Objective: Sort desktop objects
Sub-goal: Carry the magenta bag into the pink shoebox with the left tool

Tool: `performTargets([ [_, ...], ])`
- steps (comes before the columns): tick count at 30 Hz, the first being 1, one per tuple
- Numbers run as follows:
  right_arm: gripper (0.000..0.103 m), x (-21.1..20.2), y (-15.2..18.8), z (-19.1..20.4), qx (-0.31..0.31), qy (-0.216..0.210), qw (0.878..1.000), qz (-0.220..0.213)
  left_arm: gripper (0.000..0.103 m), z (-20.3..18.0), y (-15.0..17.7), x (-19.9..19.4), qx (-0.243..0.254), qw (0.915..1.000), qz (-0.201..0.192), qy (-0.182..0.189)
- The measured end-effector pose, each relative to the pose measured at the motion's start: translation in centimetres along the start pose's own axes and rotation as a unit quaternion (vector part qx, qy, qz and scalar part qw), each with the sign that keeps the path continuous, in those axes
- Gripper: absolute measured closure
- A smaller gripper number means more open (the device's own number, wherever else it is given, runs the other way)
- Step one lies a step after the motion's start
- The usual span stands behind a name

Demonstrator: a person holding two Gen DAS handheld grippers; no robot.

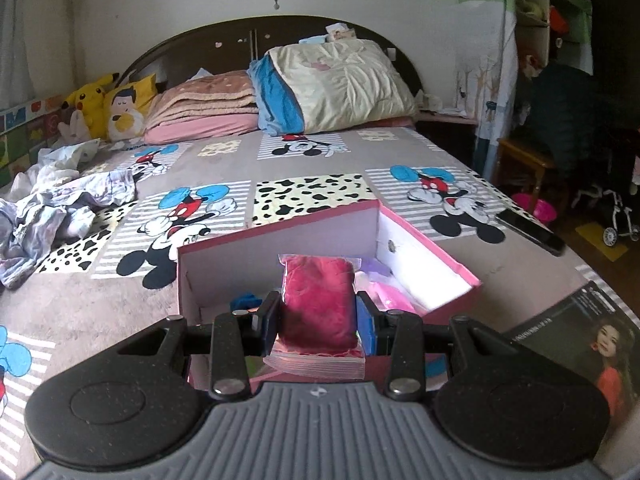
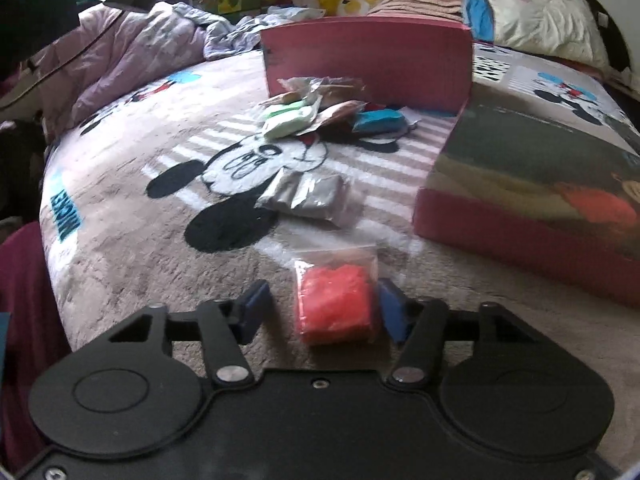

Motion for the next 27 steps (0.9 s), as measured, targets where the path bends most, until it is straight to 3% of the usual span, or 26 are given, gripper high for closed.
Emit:
performTargets([
  [6,0.061,-0.1,0.1,-0.3,0.003,0.006,1.0,-0.004,0.065,0.8,-0.7,2.3,-0.009,0.9998,0.015,-0.006],
  [19,0.061,0.0,0.2,-0.8,0.013,-0.003,1.0,-0.008,0.065,1.9,-1.5,7.3,-0.059,0.9967,0.056,0.003],
  [27,0.061,0.2,0.4,-0.9,0.016,-0.008,1.0,-0.011,0.065,2.3,-1.3,11.9,-0.086,0.9898,0.114,-0.005],
])
Point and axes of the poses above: each gripper's, at about its wrist camera, not at the fingertips, and x roughly the way its jaws point, z to its left, y to its underside, the point moved 3 cm from there along x, roughly the way its jaws point, and after that the axes turned 2 degrees about y, right-handed, at the moved point
